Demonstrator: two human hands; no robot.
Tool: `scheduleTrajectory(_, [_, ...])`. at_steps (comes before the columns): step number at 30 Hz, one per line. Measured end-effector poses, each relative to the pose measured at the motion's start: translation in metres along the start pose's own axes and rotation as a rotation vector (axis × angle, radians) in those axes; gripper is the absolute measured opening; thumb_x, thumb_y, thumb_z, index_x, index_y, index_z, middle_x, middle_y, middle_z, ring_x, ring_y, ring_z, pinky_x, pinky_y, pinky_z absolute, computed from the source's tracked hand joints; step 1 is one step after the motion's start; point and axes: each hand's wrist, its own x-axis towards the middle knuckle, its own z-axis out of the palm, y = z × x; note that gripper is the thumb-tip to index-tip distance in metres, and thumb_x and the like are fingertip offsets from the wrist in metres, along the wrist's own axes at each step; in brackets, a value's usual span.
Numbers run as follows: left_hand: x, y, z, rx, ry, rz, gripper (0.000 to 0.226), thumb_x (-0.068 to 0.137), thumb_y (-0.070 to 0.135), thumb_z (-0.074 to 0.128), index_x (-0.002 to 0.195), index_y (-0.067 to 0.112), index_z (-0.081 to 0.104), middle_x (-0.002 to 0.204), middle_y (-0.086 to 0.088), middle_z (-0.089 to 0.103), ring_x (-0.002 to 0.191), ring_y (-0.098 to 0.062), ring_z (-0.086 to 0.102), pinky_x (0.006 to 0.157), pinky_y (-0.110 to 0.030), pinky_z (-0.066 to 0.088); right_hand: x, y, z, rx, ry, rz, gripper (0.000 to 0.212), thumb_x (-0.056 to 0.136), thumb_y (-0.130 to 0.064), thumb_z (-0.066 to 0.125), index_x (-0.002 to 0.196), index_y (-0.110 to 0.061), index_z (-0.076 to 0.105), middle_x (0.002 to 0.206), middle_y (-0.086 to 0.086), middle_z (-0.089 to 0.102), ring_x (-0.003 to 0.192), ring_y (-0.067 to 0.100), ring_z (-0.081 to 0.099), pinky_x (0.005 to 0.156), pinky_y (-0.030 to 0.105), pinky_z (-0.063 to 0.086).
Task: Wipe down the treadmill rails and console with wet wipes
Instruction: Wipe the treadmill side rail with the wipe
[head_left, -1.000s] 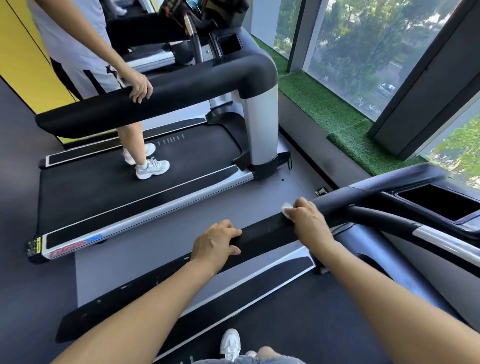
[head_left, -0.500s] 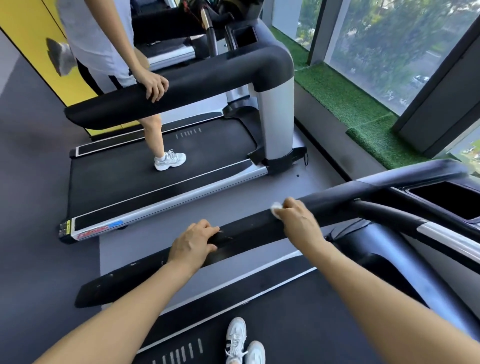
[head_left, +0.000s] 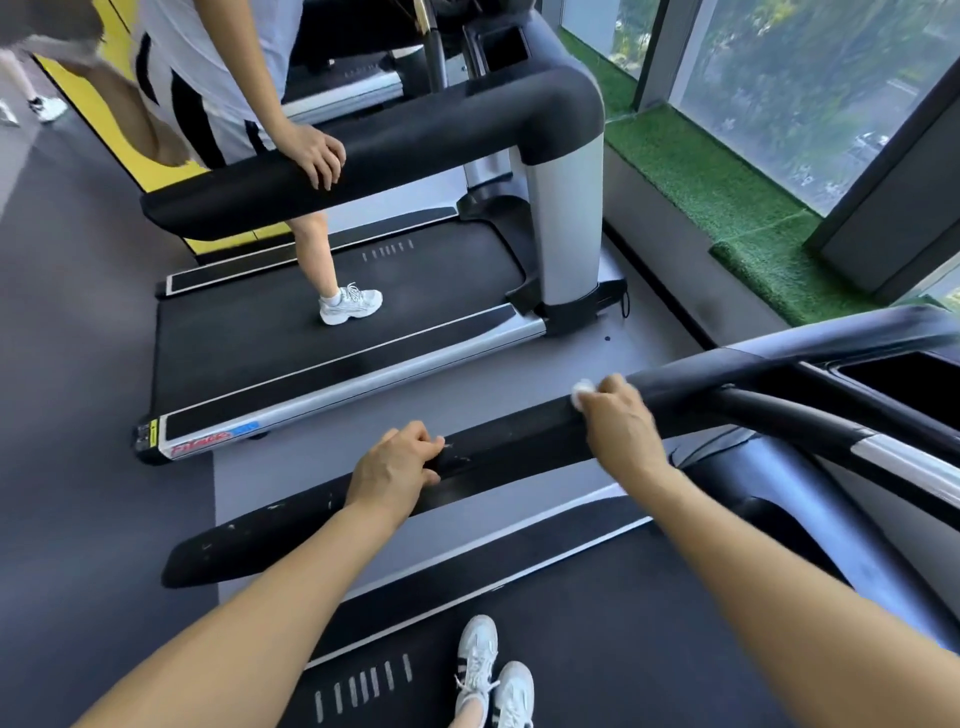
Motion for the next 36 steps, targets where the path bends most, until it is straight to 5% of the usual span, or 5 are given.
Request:
scheduleTrajectory(9, [-0.001, 0.003, -0.003, -0.034, 0.008, -0.022, 0.017, 0.091, 0.023, 0.062, 0.106, 0.018, 0.057, 0.095, 0.001, 0.056, 0.081, -0.014, 0.049, 0.07, -0.026, 0.036, -0.021, -0.08, 0.042, 0.085, -0.006, -0.125, 0.052, 0.087, 0.011, 0.044, 0.137, 0.0, 0.036, 0.118, 0.014, 0.042, 0.106, 0.03, 0.042, 0.081, 0.031, 0.041])
scheduleTrajectory(15, [-0.003, 0.004, -0.003, -0.006, -0.004, -0.005, 0.023, 0.09, 0.019, 0.064, 0.112, 0.018, 0.057, 0.097, 0.001, 0.054, 0.087, -0.017, 0.052, 0.072, -0.025, 0.036, -0.004, -0.023, 0.015, 0.052, -0.055, -0.161, 0.003, 0.09, -0.003, 0.046, 0.092, -0.005, 0.044, 0.094, 0.008, 0.038, 0.09, 0.03, 0.043, 0.074, 0.035, 0.041])
scheduleTrajectory(20, [0.001, -0.001, 0.004, -0.018, -0.007, -0.024, 0.023, 0.09, 0.02, 0.064, 0.112, 0.019, 0.058, 0.1, 0.003, 0.056, 0.087, -0.015, 0.051, 0.068, -0.026, 0.032, -0.001, -0.014, 0.012, 0.061, 0.084, 0.047, 0.024, 0.085, 0.013, 0.043, 0.104, 0.002, 0.051, 0.101, 0.013, 0.042, 0.095, 0.03, 0.041, 0.072, 0.027, 0.036])
scheduleTrajectory(28, [0.0, 0.003, 0.002, -0.064, 0.02, -0.037, 0.012, 0.095, 0.023, 0.056, 0.106, 0.018, 0.059, 0.096, 0.002, 0.055, 0.066, 0.009, 0.043, 0.057, -0.013, 0.03, -0.005, -0.091, 0.036, 0.02, -0.146, -0.273, 0.021, 0.089, 0.006, 0.046, 0.106, -0.001, 0.055, 0.112, 0.013, 0.044, 0.106, 0.031, 0.043, 0.073, 0.033, 0.038])
scheduleTrajectory(36, [-0.002, 0.003, 0.002, -0.041, 0.017, -0.037, 0.015, 0.093, 0.023, 0.059, 0.106, 0.017, 0.057, 0.096, 0.001, 0.055, 0.079, -0.012, 0.05, 0.069, -0.026, 0.033, 0.009, -0.036, 0.012, -0.032, 0.043, 0.021, 0.025, 0.087, 0.012, 0.041, 0.106, 0.003, 0.055, 0.116, 0.016, 0.044, 0.11, 0.032, 0.041, 0.075, 0.03, 0.035])
